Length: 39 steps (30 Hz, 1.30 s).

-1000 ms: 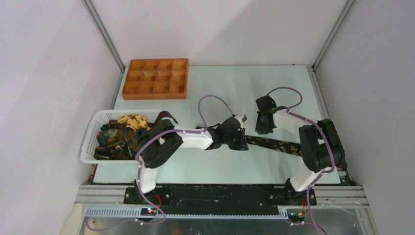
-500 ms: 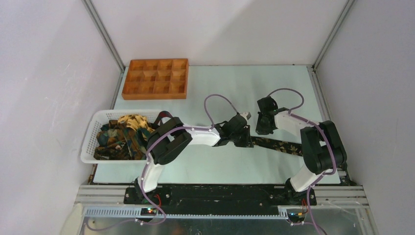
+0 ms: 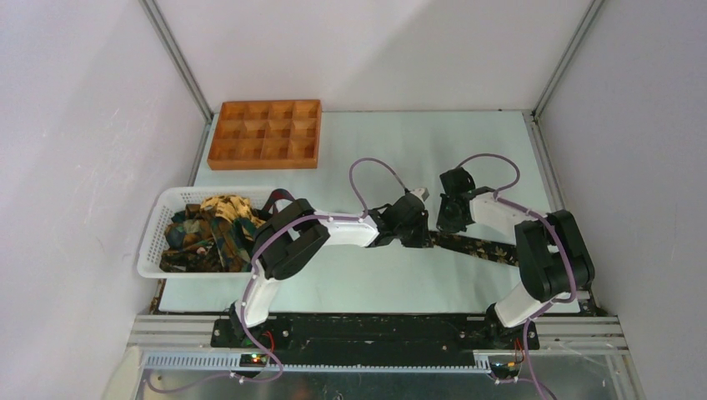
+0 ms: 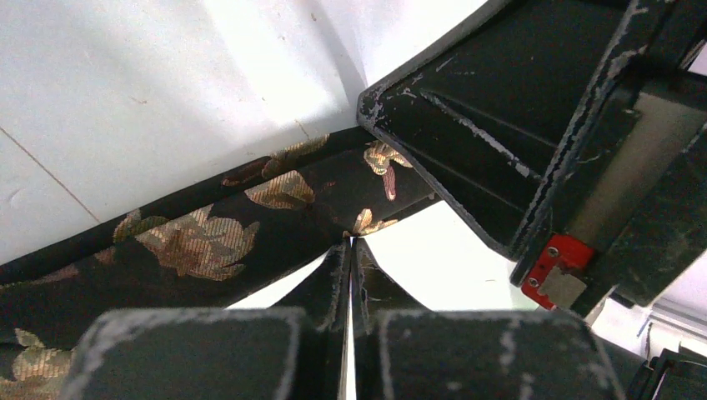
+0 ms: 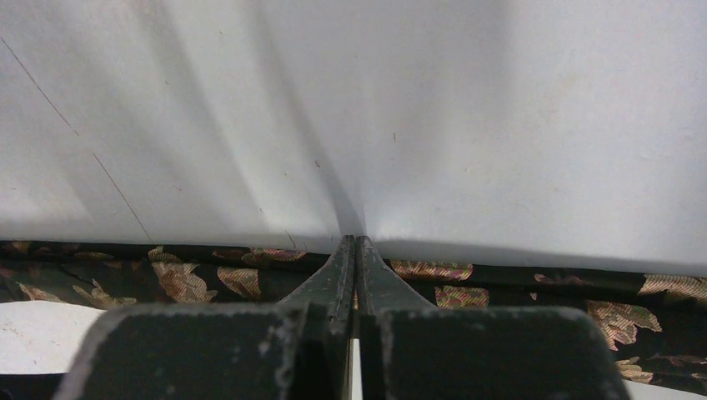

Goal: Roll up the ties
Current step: Roll the tie at the center of the board.

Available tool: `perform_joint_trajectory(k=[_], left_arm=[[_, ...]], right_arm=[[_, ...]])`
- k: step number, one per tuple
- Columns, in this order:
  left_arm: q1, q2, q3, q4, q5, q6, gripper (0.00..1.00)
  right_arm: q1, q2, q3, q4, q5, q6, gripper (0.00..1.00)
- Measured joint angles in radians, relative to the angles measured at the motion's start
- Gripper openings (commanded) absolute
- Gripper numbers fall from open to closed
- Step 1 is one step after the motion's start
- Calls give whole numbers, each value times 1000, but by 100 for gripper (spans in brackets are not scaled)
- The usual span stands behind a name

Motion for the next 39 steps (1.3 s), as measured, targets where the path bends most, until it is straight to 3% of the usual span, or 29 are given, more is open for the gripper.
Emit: perform_joint_trajectory(k=[7,12,18,26,39], left_arm=[[0,-43,-50,-6,6,15,0],[2,-236,-233,-40,-18,55,0],[46,-430,-416,-21,-75,61,0],[121,-445,-541,-2,-143,41,0],[153,-444,-548,18,-212,16,0]], right_arm=[[0,-14,-6,-1,-9,-4,0],[18,-30,14,8,-32,-21,0],[117,76,188,45,-62,-39,0],[248,309,344,84,-112,-41,0],[323,341,386,73,-117,-38,0]])
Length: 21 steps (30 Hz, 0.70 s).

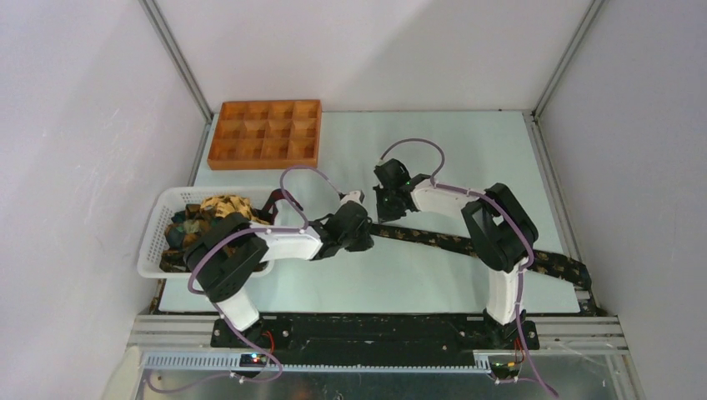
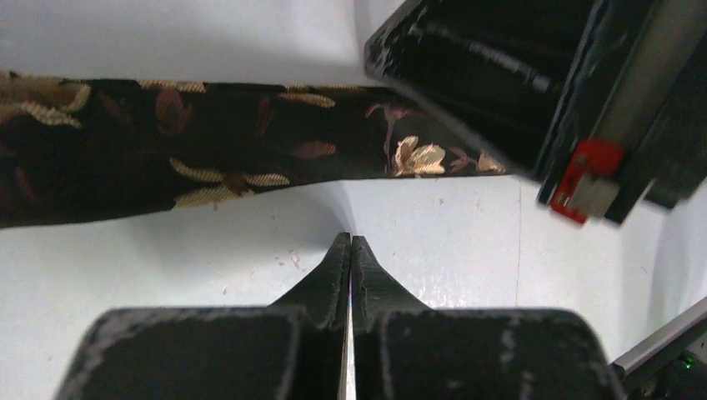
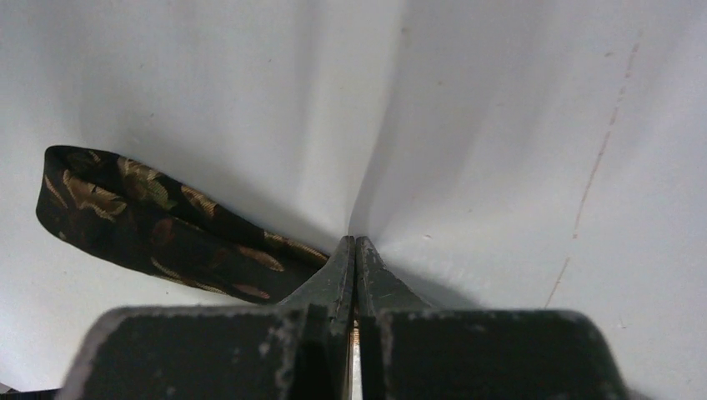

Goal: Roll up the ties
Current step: Roll the tie at the center of the board.

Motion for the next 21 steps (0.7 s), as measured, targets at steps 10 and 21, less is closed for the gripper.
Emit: perform_joint_trajectory(k=[10,21], left_arm=[[14,70,75,8,-19,0,0],[49,78,77,24,-10,0,0]], right_arm=[[23,0,0,-2,-1,2,0],[23,0,0,-2,0,4,0]])
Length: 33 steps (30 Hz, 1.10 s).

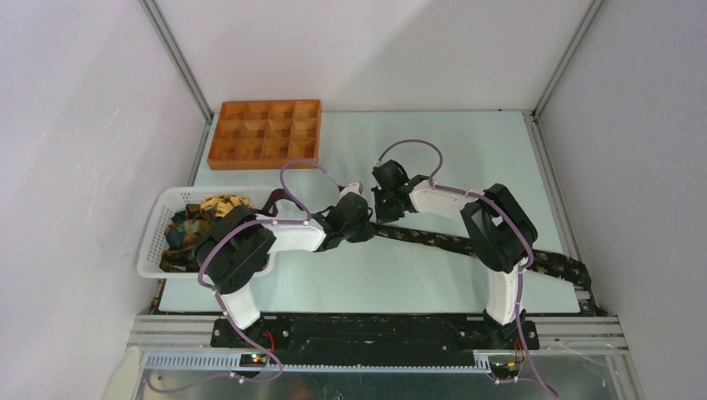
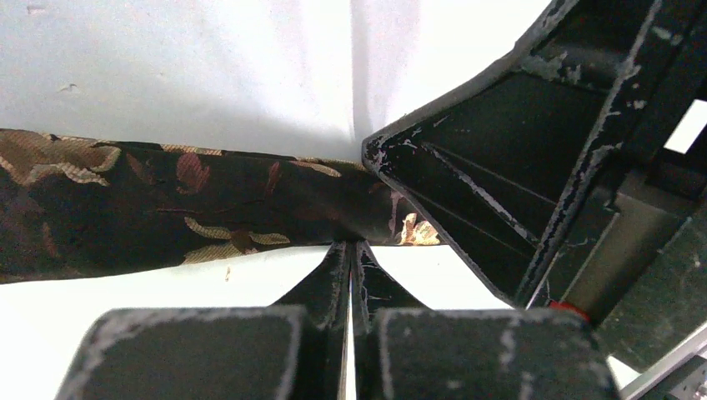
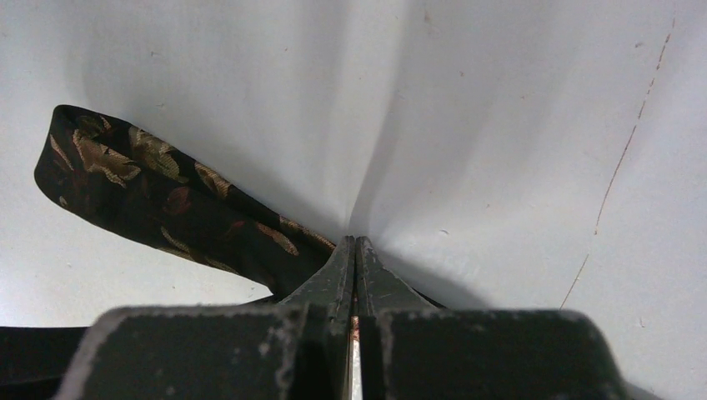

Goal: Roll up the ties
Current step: Roll the tie at the center of the board.

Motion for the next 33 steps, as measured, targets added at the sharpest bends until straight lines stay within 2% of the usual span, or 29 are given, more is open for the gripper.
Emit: perform_joint_trajectory(k=[4,8,11,14,16,19,20,22,28,33], left_arm=[[3,-2,-1,-2,11,3,1],[6,-53,-36,-24,23,16,10],[7,-182,-105,-65,26,29,14],[16,-325,-131,-106,9,50,16],[35,-402,-131,-120,-18,70,17],[83,-472,-131,-127,-61,90,11],[104,-482,-131,-127,-72,92,5],[147,-482,-131,-128,-92,95,1],[251,-391,-134,-134,-140,88,0],[273,-303,-136,-145,-162,87,0]], right_arm=[[0,-2,-1,1,0,0,1],[-10,-10,-9,5,-1,1,7],[-28,-26,-16,5,1,1,12],[-43,-63,-16,9,15,0,24],[-48,-96,-16,14,26,-2,25],[-43,-148,-16,27,34,-8,16],[-40,-161,-16,34,28,-11,10],[-33,-173,-16,51,0,-11,1],[4,-165,-16,102,-120,0,0],[42,-114,-16,177,-193,37,0]])
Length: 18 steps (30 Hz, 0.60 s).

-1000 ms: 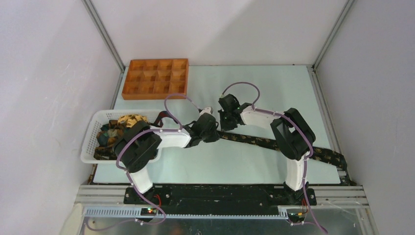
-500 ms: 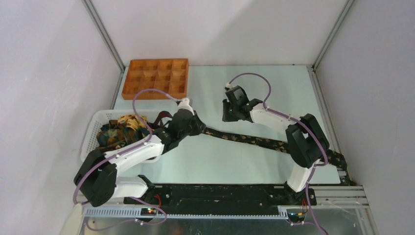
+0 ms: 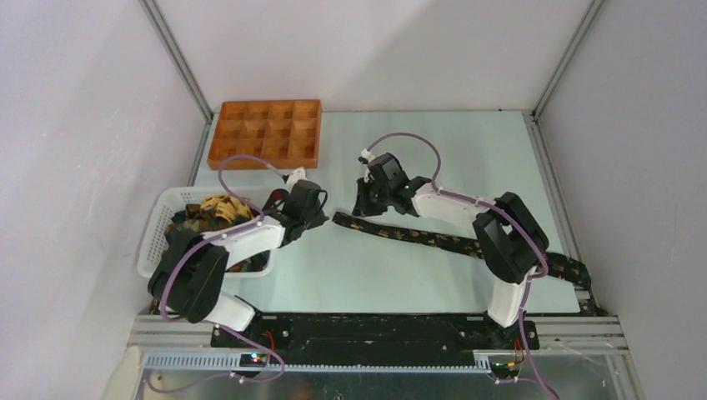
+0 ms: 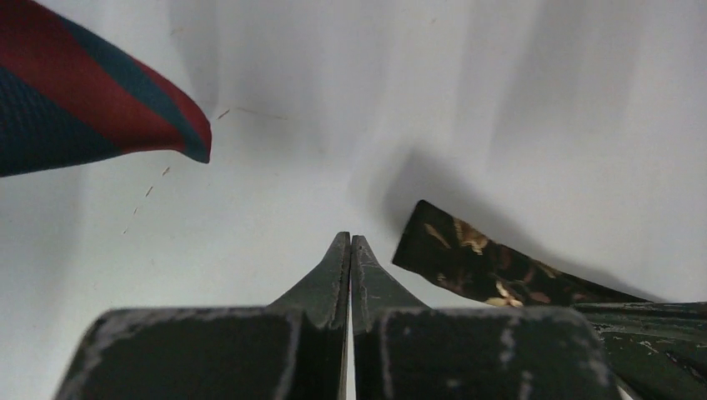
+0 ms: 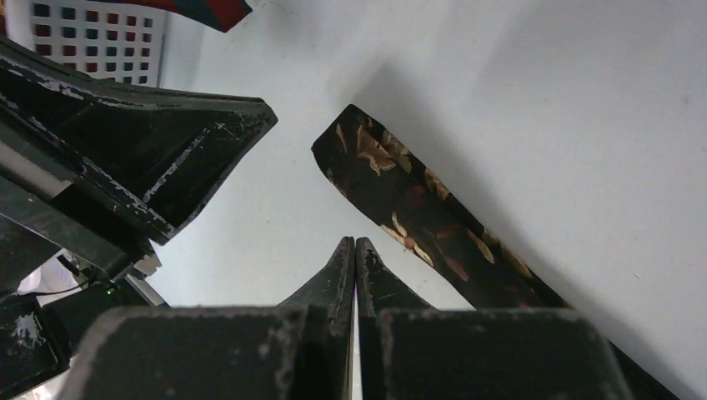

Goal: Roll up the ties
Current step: Roll the tie at the center of the board.

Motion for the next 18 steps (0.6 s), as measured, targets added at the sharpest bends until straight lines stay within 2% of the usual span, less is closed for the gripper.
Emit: perform_joint_trajectory(k=[8,18], left_arm=[[6,106,14,-8,-4,2,0],[19,188,47,66,11,3,0]], right_arm=[[5,98,0,27,-15,48,0],[8,124,0,32,20,61,0]])
